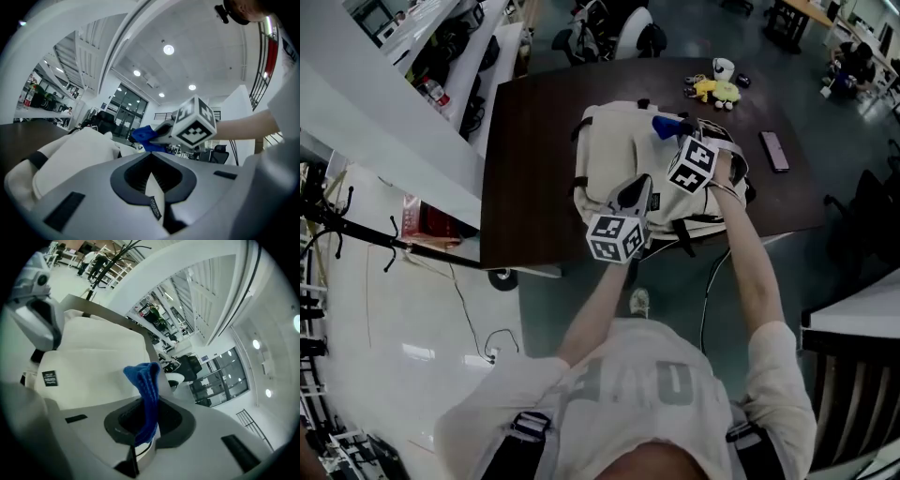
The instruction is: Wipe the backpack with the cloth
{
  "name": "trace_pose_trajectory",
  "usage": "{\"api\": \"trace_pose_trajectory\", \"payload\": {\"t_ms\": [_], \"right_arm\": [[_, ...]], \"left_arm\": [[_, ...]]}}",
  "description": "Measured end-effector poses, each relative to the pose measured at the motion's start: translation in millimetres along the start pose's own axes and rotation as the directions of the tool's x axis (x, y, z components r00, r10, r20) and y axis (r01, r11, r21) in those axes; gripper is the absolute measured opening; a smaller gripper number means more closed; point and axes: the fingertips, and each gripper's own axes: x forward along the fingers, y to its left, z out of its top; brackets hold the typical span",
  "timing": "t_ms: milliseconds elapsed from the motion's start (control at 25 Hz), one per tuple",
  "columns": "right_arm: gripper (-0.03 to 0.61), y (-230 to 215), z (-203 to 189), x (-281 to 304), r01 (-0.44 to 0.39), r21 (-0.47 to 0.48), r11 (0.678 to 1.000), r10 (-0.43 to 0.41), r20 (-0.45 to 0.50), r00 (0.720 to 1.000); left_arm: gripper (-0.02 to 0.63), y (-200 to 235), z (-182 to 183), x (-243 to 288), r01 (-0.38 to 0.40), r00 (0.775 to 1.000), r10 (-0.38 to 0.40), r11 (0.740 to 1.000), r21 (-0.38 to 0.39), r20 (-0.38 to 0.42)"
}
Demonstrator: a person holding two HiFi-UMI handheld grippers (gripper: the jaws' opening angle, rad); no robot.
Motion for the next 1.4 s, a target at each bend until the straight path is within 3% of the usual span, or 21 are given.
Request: {"api": "trace_pose_trajectory", "payload": {"t_ms": [280,480,600,1080,1400], "right_arm": [[0.041,-22.7,6.0,53.0,-0.038,0.048,0.998,0.037,0.027,0.999],[0.041,11.1,13.7,81.9,-0.125,0.054,0.991,0.123,0.043,0.991],[0.041,27.0,15.3,89.9,-0.13,0.013,0.991,0.129,0.059,0.99],[0.041,55.2,13.3,62.6,-0.112,0.024,0.993,0.107,0.146,0.983],[0.041,66.1,4.4,45.4,-0.108,0.072,0.992,0.098,0.132,0.986]], "left_arm": [[0.005,24.3,-12.9,26.7,-0.101,0.992,0.102,0.995,0.013,-0.077],[0.005,37.1,-18.0,36.0,-0.141,0.986,0.139,0.99,-0.02,-0.095],[0.005,41.7,-16.9,37.8,-0.168,0.982,0.165,0.986,-0.018,-0.087],[0.005,48.3,-16.3,38.8,-0.192,0.979,0.19,0.981,-0.02,-0.072],[0.005,46.1,-12.9,39.4,-0.178,0.983,0.177,0.984,-0.016,-0.046]]}}
